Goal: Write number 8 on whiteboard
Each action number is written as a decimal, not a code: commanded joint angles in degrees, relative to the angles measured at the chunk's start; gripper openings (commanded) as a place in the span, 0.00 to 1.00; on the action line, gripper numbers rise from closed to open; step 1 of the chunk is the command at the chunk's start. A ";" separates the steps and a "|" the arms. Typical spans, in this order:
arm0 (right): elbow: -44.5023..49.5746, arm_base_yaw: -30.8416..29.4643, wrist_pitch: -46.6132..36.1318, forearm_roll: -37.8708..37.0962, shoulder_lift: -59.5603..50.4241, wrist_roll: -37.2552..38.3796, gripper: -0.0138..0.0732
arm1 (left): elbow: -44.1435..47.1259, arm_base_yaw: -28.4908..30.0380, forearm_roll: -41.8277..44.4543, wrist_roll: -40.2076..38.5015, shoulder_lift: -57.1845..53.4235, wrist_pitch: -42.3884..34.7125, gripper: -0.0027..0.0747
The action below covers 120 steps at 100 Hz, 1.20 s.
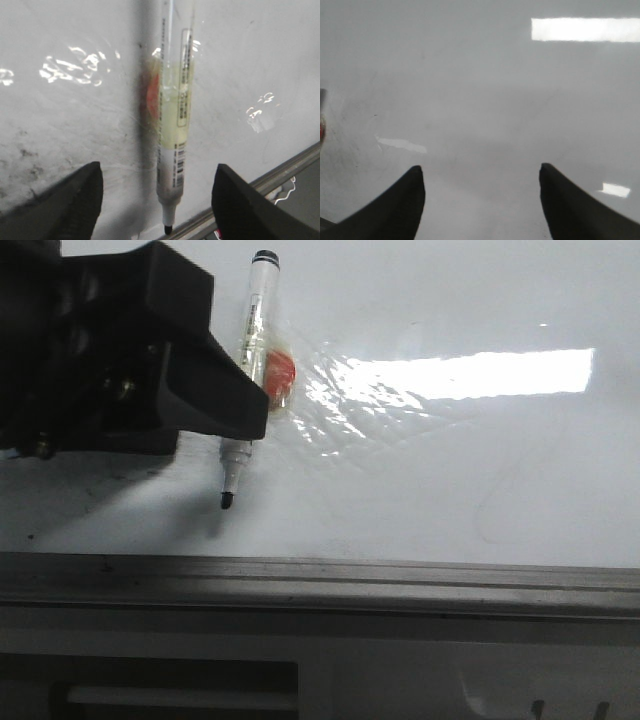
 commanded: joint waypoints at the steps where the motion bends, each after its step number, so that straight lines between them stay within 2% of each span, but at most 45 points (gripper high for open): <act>1: -1.93 0.13 -4.12 -0.24 1.11 -0.54 0.66 | -2.10 -0.49 -0.03 0.06 0.95 -3.03 0.52; 17: -1.93 0.13 -4.12 -0.24 1.11 -0.54 0.66 | -2.10 -0.49 -0.13 0.06 3.85 -2.84 0.32; 34: -1.93 0.13 -4.12 -0.24 1.11 -0.54 0.66 | -2.22 -0.49 -0.13 0.06 4.19 -2.63 0.00; 43: -1.93 0.74 -3.86 0.37 1.11 -0.54 0.66 | -2.97 -0.49 1.90 0.06 3.40 1.02 0.01; 54: -1.93 2.94 -2.14 3.91 1.96 -1.89 0.66 | -4.74 -0.60 10.83 0.14 1.65 10.44 0.01; 60: -2.07 4.96 -0.30 8.49 3.49 -8.08 0.66 | -5.93 -0.91 15.67 0.71 0.35 15.30 0.01; 68: -2.44 8.12 2.00 16.88 6.15 -19.63 0.66 | -6.63 -1.88 17.39 4.60 -1.27 20.19 0.01; 78: -2.44 12.31 4.71 30.04 10.21 -34.88 0.66 | -6.63 -2.45 17.09 10.24 -2.98 23.74 0.01; 85: -2.44 15.11 6.58 37.26 13.08 -42.66 0.66 | -6.63 -2.45 16.15 13.74 -3.74 26.05 0.01; 100: -2.44 20.26 5.69 46.37 18.18 -52.03 0.66 | -6.63 -2.45 10.99 21.02 -4.74 28.40 0.01; 120: -2.44 24.94 4.35 57.36 23.27 -64.23 0.66 | -6.63 -2.45 -0.97 35.52 -4.86 31.89 0.01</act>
